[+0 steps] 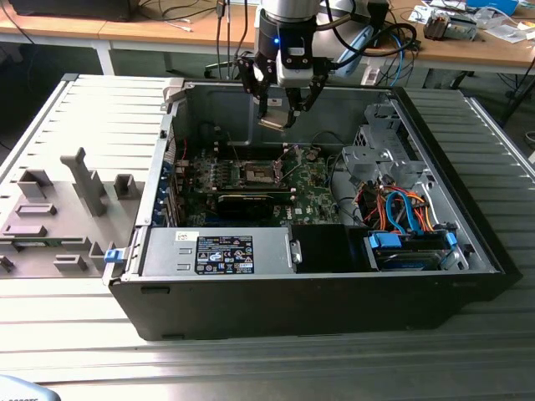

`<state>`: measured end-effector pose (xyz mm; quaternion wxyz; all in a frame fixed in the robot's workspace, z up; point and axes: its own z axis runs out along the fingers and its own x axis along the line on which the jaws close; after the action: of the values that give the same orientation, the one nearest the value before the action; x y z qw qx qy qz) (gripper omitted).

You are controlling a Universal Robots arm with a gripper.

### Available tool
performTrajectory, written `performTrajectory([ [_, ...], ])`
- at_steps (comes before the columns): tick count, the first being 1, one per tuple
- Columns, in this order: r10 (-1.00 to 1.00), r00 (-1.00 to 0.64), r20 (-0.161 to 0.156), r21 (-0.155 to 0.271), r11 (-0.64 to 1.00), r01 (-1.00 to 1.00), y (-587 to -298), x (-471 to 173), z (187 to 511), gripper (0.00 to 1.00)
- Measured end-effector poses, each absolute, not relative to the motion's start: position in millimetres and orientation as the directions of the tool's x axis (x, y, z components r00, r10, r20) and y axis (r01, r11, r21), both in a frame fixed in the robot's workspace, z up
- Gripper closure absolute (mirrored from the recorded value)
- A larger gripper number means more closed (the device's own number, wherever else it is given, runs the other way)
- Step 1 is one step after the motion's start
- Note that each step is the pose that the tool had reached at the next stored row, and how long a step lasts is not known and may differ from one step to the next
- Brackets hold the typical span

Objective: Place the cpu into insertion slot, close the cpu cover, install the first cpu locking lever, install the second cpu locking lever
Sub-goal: 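Place the cpu into insertion slot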

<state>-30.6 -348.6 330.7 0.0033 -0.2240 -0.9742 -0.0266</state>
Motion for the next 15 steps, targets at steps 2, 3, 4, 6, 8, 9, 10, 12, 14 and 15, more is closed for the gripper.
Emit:
performTrajectory([
  [2,0.438,-0.899,0.018,0.05,0.898,0.438,-348.6,-30.6,330.7,0.45],
  [3,0.438,-0.899,0.018,0.05,0.897,0.439,-348.6,-30.6,330.7,0.45],
  [4,0.439,-0.898,0.018,0.05,0.897,0.439,-348.6,-30.6,330.7,0.45],
  [6,0.44,-0.898,0.018,0.05,0.896,0.441,-348.6,-30.6,330.7,0.45],
  [8,0.442,-0.897,0.018,0.05,0.895,0.442,-348.6,-30.6,330.7,0.45],
  [9,0.443,-0.897,0.018,0.05,0.895,0.443,-348.6,-30.6,330.7,0.45],
  [10,0.443,-0.896,0.018,0.05,0.895,0.443,-348.6,-30.6,330.7,0.45],
  [12,0.445,-0.895,0.018,0.05,0.894,0.445,-348.6,-30.6,330.7,0.45],
  [14,0.449,-0.894,0.018,0.05,0.892,0.449,-348.6,-30.6,330.7,0.45],
  [15,0.449,-0.893,0.018,0.05,0.892,0.45,-348.6,-30.6,330.7,0.45],
])
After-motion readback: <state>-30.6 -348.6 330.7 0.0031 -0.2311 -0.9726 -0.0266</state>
